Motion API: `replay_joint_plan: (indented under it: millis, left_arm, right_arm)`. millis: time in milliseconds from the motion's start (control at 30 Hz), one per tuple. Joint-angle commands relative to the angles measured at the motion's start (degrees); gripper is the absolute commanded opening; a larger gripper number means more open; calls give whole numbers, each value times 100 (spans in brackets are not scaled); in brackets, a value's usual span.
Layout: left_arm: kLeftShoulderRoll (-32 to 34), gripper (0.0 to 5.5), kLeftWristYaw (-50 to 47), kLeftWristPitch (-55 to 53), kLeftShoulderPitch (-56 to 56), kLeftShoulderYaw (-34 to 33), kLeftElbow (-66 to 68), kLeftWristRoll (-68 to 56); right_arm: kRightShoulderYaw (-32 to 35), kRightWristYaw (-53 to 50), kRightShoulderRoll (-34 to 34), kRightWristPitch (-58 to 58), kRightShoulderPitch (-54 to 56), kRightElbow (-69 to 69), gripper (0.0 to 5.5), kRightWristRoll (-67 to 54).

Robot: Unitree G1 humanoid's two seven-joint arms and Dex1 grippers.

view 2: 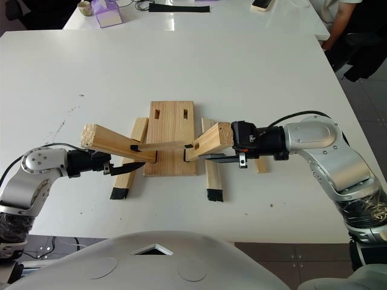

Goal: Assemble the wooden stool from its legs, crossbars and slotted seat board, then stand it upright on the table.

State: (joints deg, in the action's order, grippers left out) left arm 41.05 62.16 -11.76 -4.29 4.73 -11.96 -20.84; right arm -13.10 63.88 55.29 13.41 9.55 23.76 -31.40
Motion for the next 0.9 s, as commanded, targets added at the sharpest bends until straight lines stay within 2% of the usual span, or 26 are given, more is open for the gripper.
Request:
replay_joint_plan:
  millis: [33,333,633,900]
  left_arm:
    - [-59,353,-59,-60,206,99,46,94]
    - [-166,353,-110,-79,273,159,52,130]
    - [-328,353,-261,-293,423,257,-145,49]
    - [-342,353,-223,-532,680,343,-511,15]
  right_arm:
    - [-794,323,-29,925,23,-719,199,581]
    - [-1156,708,-372,1369,611,-1240,199,388]
    - [-1707,932,-585,1085,944,-1509,199,994]
    - [-1828,930,-658,1030,1018,-1672,199,1139]
